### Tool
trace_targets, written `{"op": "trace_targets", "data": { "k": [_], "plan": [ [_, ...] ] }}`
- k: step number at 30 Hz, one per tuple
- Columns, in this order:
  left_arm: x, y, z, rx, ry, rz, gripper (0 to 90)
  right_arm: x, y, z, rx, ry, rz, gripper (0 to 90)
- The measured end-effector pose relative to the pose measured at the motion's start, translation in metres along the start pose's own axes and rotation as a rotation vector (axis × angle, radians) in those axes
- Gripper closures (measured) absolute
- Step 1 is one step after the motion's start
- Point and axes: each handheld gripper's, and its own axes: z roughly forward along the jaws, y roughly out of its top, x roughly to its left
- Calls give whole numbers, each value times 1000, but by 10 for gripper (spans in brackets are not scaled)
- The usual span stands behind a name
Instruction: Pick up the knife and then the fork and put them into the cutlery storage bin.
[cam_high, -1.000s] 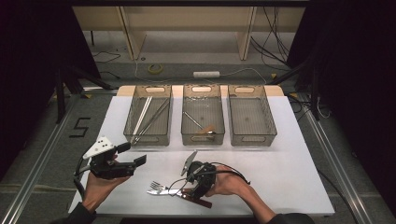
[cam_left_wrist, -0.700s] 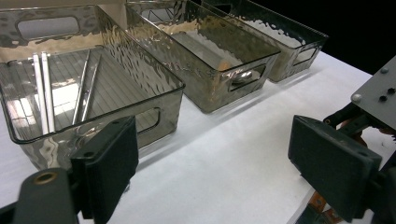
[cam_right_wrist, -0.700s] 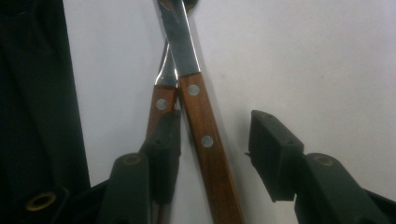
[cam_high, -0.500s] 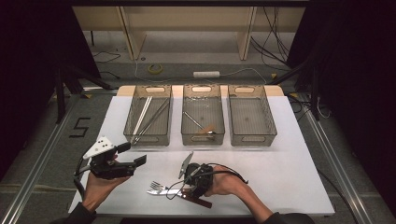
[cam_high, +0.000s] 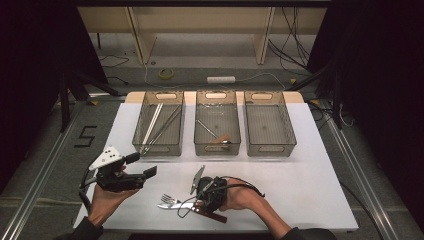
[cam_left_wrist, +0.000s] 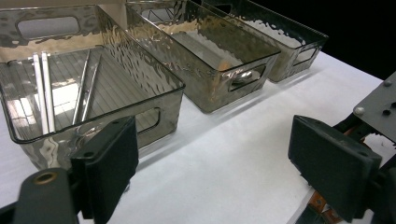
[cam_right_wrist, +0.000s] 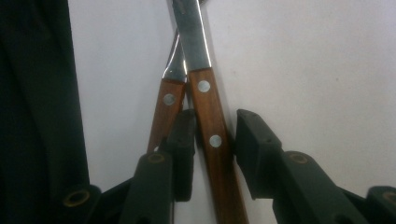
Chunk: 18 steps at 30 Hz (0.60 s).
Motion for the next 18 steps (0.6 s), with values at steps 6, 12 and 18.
{"op": "trace_targets", "data": {
  "k": [6,12,18],
  "plan": [
    [0,0,0,-1,0,2,157,1,0,-1,7,6,-17,714],
    [0,0,0,0,1,2,158,0,-1,-1,10,4,-42,727],
    [0,0,-1,0,2,2,157,2,0,-1,16,11,-54,750]
  ]
}}
